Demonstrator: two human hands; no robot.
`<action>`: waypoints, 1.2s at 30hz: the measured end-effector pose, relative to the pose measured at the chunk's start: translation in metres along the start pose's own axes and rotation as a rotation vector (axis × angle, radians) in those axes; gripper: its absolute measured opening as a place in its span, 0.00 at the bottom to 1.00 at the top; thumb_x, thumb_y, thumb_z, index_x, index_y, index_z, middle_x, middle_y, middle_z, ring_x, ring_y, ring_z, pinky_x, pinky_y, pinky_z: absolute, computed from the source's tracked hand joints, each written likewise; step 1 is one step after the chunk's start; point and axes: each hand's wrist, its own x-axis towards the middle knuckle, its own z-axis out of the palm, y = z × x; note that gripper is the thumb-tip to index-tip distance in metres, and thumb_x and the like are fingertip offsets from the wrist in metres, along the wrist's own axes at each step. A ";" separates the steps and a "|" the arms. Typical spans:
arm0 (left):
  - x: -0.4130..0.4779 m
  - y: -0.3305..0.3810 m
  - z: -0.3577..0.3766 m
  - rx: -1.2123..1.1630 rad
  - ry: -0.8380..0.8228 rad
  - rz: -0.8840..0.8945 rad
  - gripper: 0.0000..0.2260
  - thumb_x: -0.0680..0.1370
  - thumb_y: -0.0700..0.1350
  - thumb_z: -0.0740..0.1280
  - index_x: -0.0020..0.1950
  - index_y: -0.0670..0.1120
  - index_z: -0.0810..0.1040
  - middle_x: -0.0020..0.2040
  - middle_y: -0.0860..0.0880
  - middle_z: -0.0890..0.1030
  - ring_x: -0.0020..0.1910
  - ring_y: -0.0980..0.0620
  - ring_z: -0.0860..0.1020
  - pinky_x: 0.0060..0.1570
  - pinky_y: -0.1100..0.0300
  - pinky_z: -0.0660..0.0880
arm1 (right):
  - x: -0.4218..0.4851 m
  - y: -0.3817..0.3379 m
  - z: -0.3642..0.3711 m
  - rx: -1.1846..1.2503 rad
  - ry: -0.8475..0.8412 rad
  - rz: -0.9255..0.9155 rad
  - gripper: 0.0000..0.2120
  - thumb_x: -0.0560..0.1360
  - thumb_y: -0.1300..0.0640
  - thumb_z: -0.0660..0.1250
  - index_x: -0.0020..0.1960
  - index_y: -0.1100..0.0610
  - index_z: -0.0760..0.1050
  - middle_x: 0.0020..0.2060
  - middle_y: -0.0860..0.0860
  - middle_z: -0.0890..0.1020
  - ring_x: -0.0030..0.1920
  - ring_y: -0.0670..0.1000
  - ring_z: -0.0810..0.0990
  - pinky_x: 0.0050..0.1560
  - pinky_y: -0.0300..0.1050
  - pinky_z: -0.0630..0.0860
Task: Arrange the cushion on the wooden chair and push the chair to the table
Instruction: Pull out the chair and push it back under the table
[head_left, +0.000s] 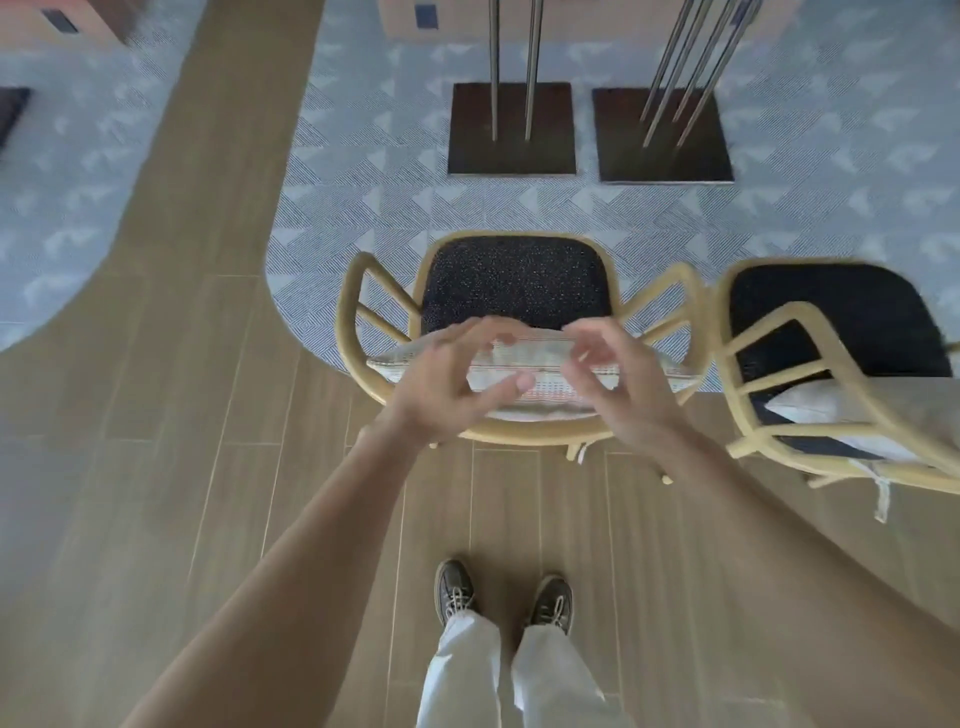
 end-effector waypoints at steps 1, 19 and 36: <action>-0.003 -0.012 0.012 0.145 -0.161 -0.078 0.26 0.77 0.68 0.68 0.67 0.53 0.79 0.58 0.58 0.81 0.59 0.54 0.81 0.60 0.51 0.77 | -0.003 0.010 0.008 -0.087 -0.134 0.076 0.35 0.73 0.27 0.62 0.67 0.53 0.75 0.51 0.50 0.83 0.53 0.52 0.83 0.59 0.58 0.78; 0.054 -0.063 0.053 0.910 -0.526 -0.215 0.12 0.80 0.53 0.64 0.57 0.52 0.85 0.53 0.51 0.87 0.52 0.42 0.86 0.50 0.50 0.79 | 0.062 0.075 0.029 -1.019 -0.507 -0.188 0.16 0.81 0.44 0.62 0.67 0.42 0.75 0.42 0.49 0.88 0.41 0.55 0.86 0.42 0.49 0.80; 0.257 -0.128 0.007 0.882 -0.497 -0.234 0.11 0.81 0.51 0.66 0.60 0.52 0.84 0.52 0.49 0.86 0.54 0.43 0.85 0.57 0.48 0.78 | 0.276 0.101 -0.017 -1.076 -0.495 -0.162 0.14 0.78 0.49 0.65 0.63 0.44 0.79 0.41 0.50 0.88 0.43 0.56 0.87 0.41 0.47 0.72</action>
